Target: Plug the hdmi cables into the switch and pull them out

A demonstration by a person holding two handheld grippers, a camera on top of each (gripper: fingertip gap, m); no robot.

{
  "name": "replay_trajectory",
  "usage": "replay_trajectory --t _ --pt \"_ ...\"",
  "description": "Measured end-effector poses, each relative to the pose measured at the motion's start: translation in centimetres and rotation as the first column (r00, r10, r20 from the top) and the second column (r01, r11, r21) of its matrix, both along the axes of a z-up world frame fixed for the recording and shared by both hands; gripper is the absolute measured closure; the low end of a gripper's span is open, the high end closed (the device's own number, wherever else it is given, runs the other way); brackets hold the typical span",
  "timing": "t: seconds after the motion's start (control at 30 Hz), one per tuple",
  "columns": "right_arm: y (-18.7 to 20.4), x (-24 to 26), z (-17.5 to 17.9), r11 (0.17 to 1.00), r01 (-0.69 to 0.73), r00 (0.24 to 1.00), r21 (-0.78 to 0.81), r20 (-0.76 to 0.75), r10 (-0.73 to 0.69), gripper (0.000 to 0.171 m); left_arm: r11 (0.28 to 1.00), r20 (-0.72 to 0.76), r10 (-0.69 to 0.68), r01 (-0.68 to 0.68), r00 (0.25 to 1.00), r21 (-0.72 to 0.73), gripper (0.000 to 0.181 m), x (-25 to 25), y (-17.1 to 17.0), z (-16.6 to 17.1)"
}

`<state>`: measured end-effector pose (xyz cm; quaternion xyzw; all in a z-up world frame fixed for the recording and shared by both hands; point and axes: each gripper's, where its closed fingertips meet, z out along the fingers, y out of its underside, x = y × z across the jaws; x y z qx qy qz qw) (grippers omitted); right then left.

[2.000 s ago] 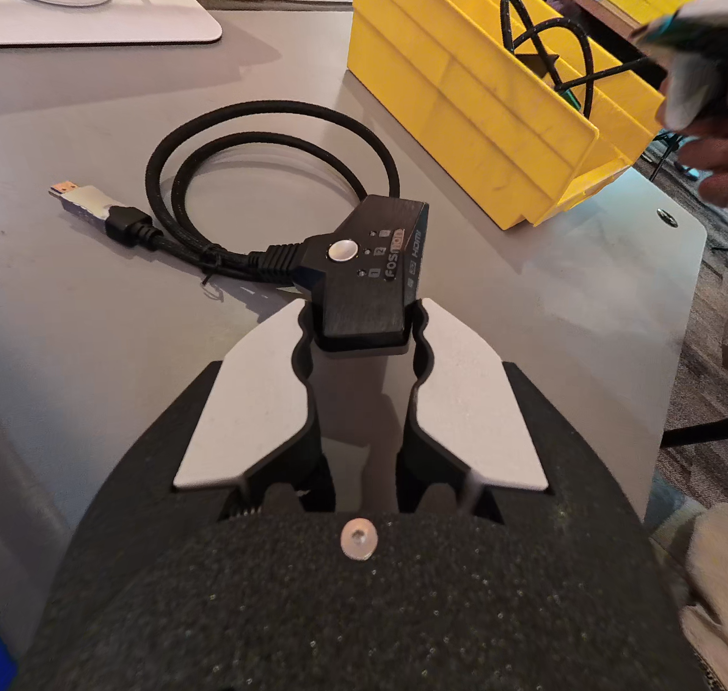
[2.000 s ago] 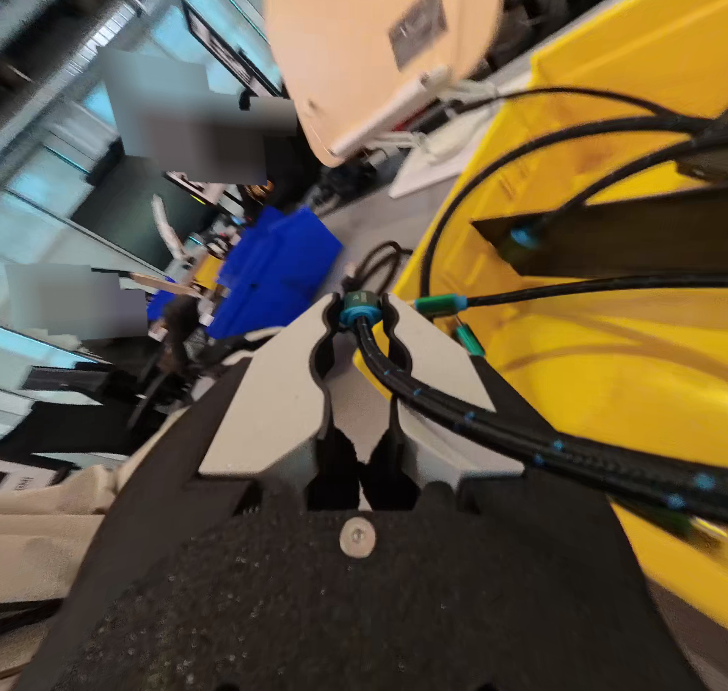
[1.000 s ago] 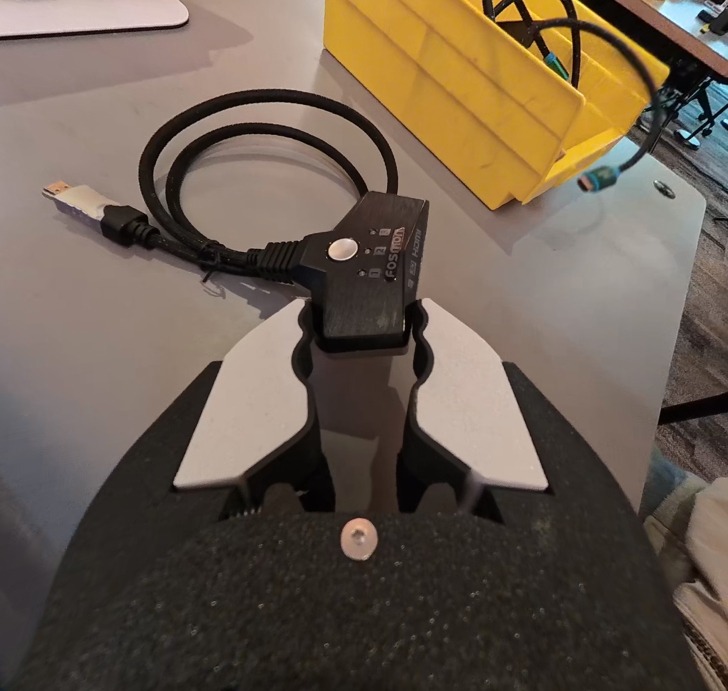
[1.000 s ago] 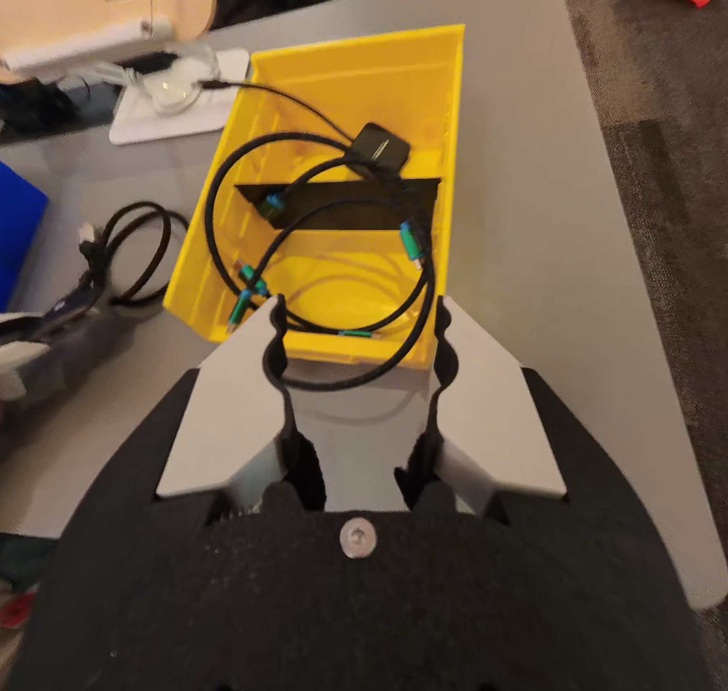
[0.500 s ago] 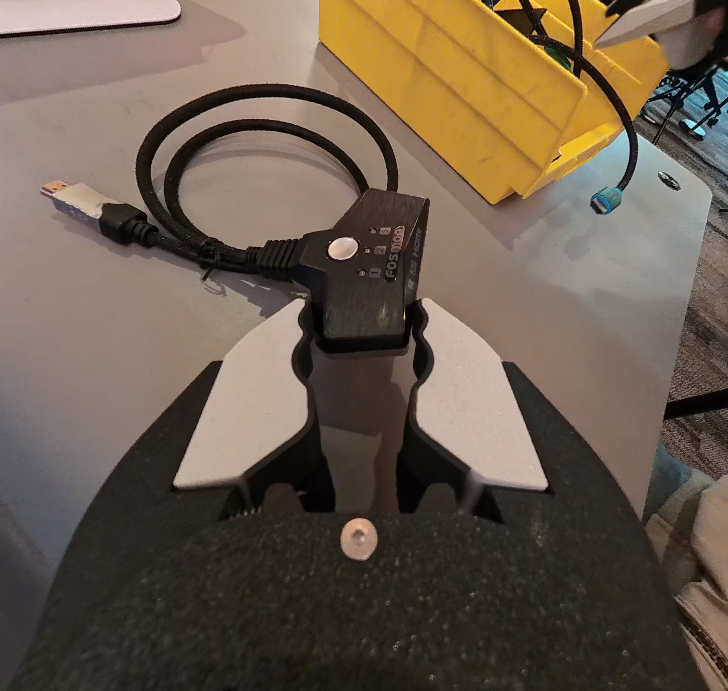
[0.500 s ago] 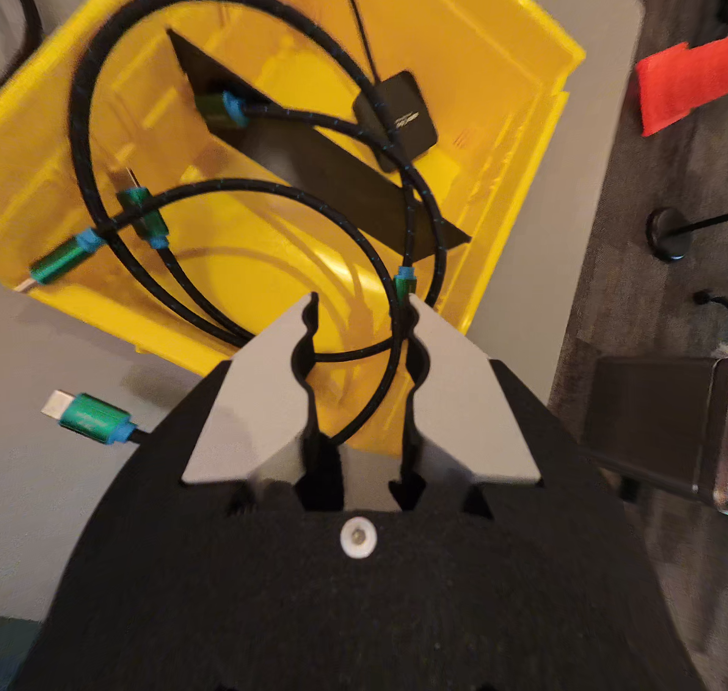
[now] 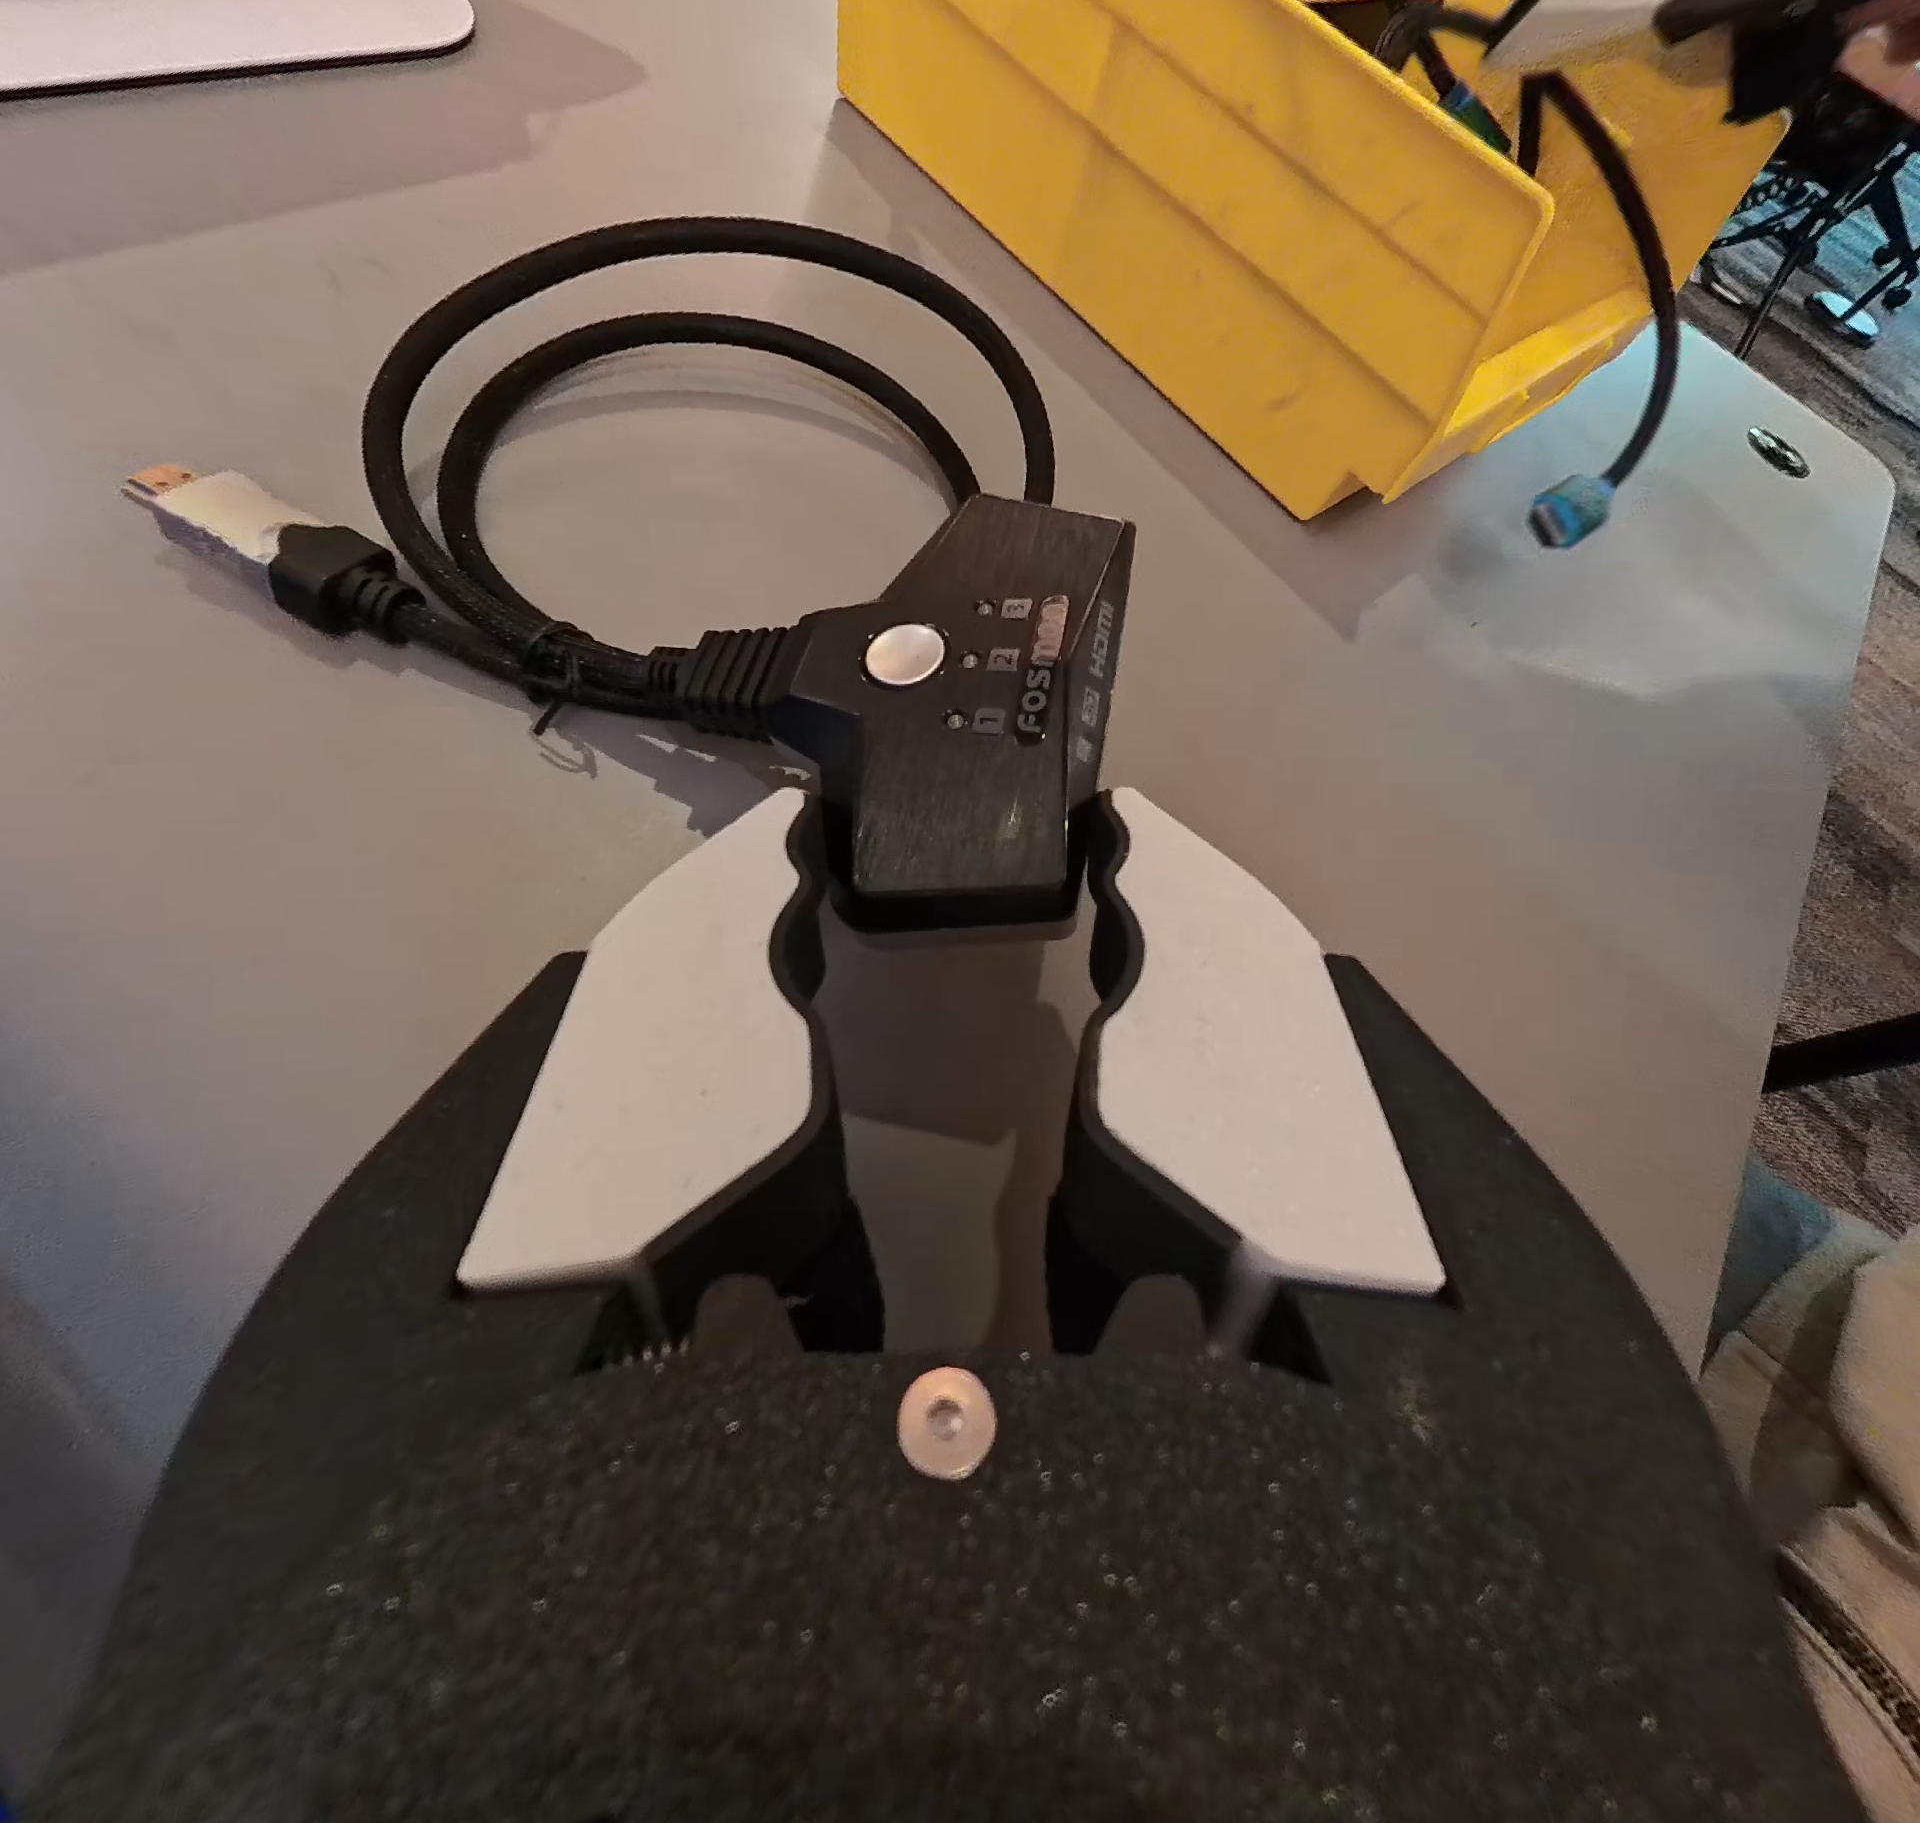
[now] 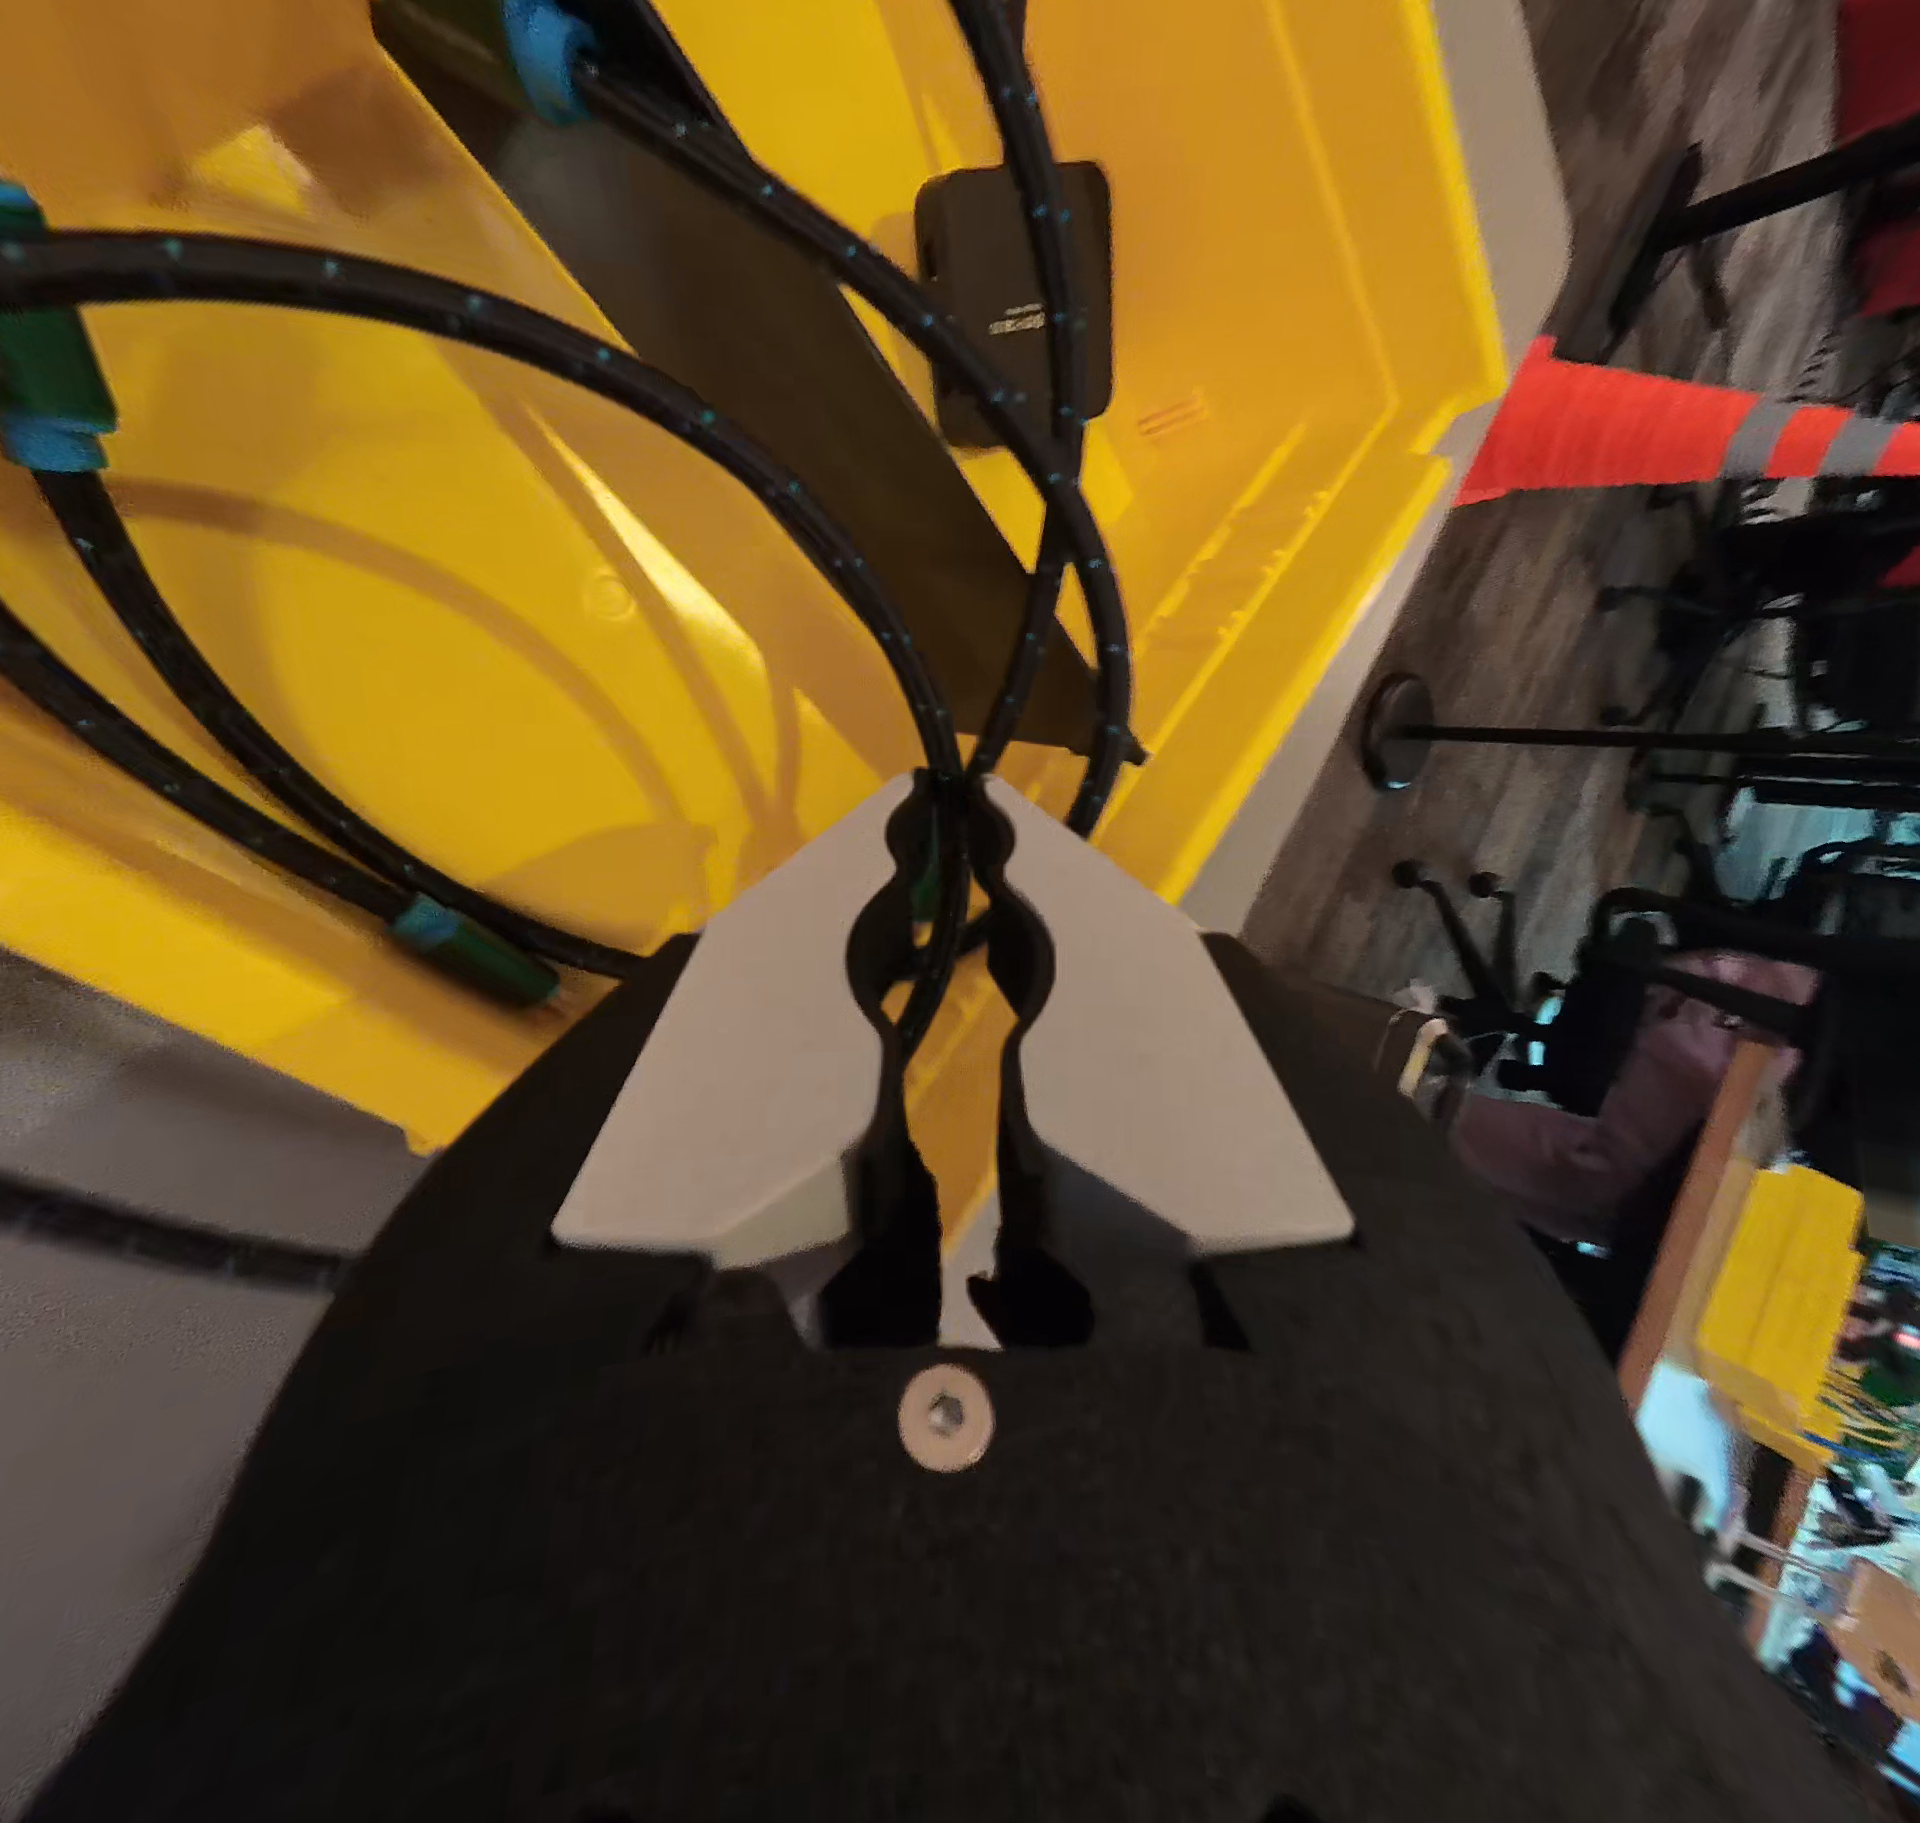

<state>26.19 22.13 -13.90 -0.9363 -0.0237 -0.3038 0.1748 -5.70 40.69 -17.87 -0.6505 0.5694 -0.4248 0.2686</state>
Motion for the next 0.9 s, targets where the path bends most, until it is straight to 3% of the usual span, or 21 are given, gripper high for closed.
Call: replay_trajectory --t 0.03,0.3,0.4,0.73,0.9 --pt "-0.1 -0.1 1.0 1.000 -0.010 1.000 0.006 0.019 0.010 0.166 1.000 0.000 0.000 0.000 1.000 0.000 0.133 0.0 0.0 0.0" --pt "-0.2 0.5 11.1 0.981 -0.029 0.983 0.192 0.184 -0.007 0.166 1.000 0.001 0.000 0.000 1.000 0.003 0.133 0.1 0.0 0.1" --pt "-0.2 0.9 13.1 0.967 -0.019 0.983 0.255 0.182 -0.029 0.166 1.000 -0.001 0.000 0.000 1.000 0.003 0.133 0.2 -0.1 0.0" --pt "-1.0 1.1 4.9 0.997 0.040 0.998 0.070 0.037 -0.042 0.166 1.000 -0.001 0.000 0.000 1.000 0.002 0.133 0.1 -0.1 0.0" --pt "0.0 2.1 2.5 0.996 0.081 0.993 0.035 0.077 -0.084 0.165 1.000 0.004 0.003 -0.003 1.000 0.012 0.133 0.2 -0.1 0.1"
